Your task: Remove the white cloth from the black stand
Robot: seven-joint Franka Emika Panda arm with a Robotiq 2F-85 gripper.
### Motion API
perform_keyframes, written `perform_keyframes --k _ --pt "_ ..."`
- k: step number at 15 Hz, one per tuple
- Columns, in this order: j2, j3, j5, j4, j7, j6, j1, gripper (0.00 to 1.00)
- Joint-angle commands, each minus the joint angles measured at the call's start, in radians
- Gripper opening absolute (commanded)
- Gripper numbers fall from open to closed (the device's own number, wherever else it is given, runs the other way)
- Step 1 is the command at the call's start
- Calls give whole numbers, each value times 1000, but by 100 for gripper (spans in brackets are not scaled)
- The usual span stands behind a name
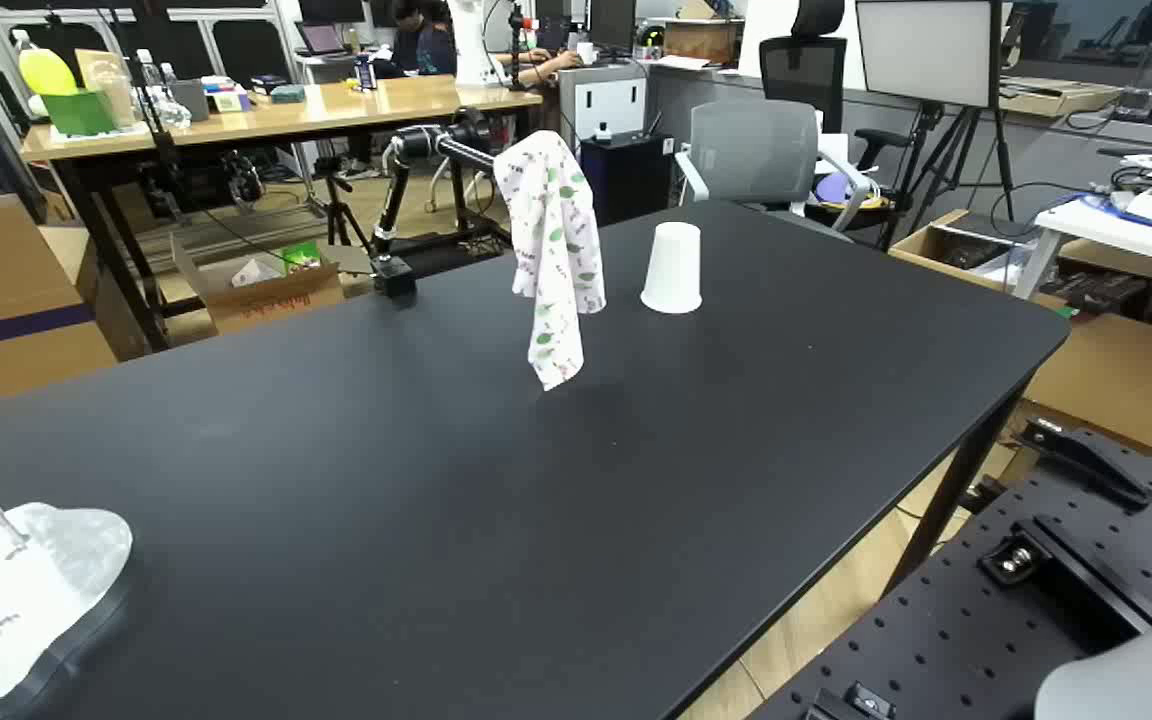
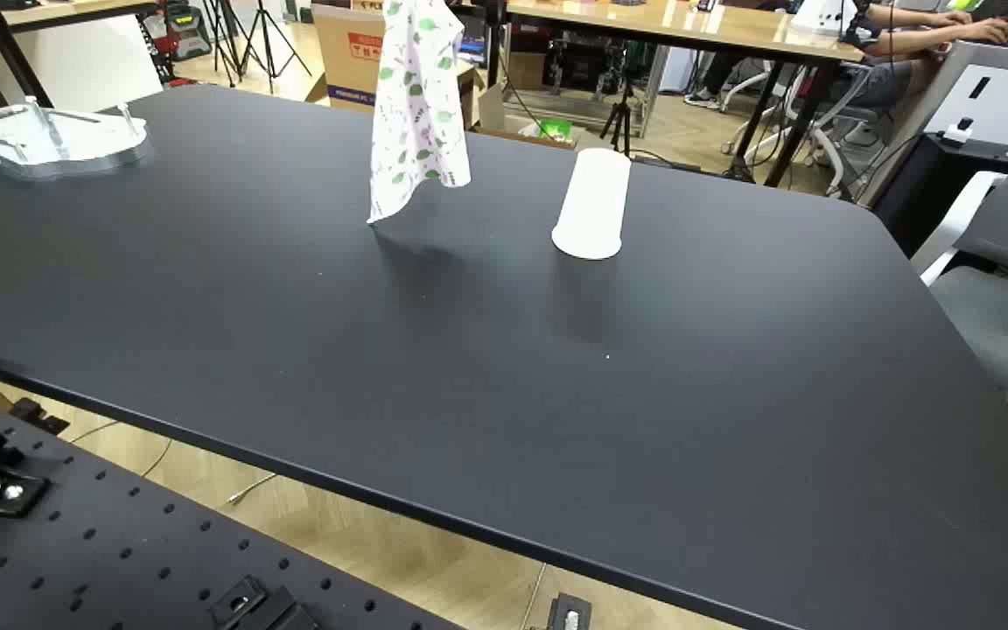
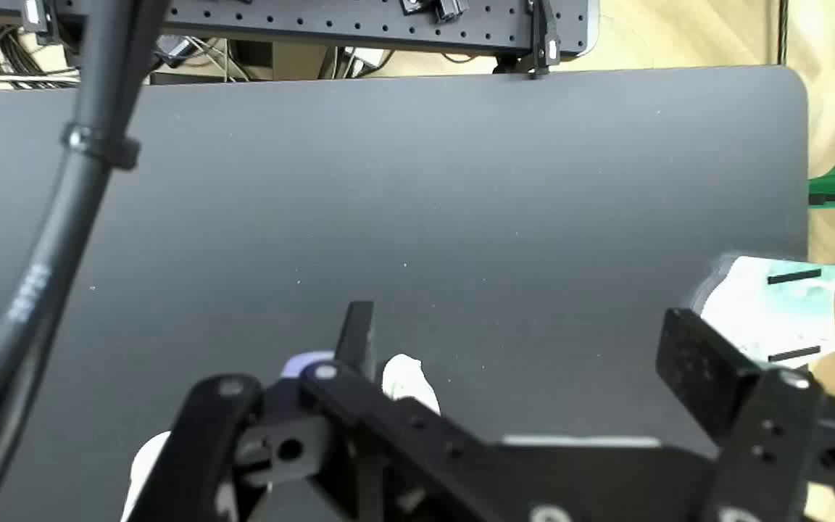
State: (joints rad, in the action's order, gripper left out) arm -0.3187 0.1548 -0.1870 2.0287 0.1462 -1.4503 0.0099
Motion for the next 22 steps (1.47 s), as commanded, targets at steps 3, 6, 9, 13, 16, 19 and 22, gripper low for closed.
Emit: perform_keyframes --k 3,6,9,13,16,19,22 --pt "3 -21 -5 4 7 3 -24 100" --pt "7 -21 -5 7 7 3 -24 100" --pt "12 -21 -5 8 7 4 -25 100" --pt "18 -21 -5 10 8 4 -25 100" --pt "38 -28 14 5 -7 -25 -27 100" --pt "81 -31 30 -7 -16 -81 -30 100" --pt "112 -36 42 -15 -1 -124 -26 100"
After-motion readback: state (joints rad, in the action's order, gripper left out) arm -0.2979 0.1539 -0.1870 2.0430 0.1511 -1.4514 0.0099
